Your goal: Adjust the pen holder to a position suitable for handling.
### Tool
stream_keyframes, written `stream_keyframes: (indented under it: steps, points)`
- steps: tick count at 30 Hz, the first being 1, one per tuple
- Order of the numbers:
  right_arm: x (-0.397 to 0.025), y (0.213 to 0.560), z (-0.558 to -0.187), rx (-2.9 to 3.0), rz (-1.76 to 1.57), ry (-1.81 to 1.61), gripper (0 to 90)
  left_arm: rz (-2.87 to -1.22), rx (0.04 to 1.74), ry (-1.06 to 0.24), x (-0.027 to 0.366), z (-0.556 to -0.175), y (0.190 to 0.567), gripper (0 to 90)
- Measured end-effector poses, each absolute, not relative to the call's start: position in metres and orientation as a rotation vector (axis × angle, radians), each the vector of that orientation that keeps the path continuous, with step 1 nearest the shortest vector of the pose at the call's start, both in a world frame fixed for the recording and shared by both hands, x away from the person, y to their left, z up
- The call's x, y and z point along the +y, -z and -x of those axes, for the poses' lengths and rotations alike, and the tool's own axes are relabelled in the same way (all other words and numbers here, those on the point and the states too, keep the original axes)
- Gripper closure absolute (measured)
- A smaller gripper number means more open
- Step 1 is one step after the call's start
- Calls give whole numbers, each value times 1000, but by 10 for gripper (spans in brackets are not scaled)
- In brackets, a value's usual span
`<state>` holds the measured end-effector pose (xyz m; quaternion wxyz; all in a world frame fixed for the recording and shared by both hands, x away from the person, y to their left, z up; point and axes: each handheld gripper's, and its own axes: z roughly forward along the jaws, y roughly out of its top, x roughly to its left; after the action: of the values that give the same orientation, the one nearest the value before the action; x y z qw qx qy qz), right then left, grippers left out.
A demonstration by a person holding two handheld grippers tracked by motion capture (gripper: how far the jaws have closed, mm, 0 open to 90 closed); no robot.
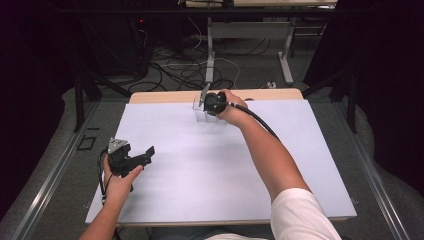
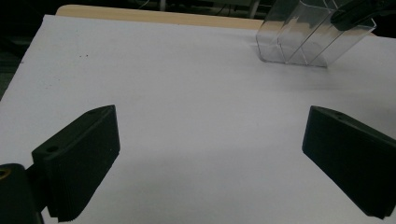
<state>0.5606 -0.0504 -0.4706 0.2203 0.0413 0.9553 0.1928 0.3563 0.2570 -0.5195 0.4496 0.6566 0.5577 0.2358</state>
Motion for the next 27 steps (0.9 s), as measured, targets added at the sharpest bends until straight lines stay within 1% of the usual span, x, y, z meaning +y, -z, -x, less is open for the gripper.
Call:
stream_keyframes:
  steps: [8, 13, 17, 18, 21, 27]
  points:
    - [-59, 456, -550, 2650, -111, -566, 884, -1622, 1376, -592, 258, -357, 520, 42]
    - [-67, 447, -534, 2671, -108, -570, 883, -1624, 1374, -596, 257, -356, 519, 42]
    - [-78, 445, -518, 2681, -122, -609, 885, -1632, 1371, -600, 256, -356, 519, 42]
    - [-83, 445, -508, 2691, -126, -617, 885, -1628, 1373, -601, 255, -356, 519, 42]
    - [-88, 445, -498, 2695, -122, -637, 885, -1633, 1375, -598, 255, -356, 519, 42]
    - [-99, 446, -466, 2731, -132, -686, 886, -1638, 1374, -606, 253, -356, 519, 42]
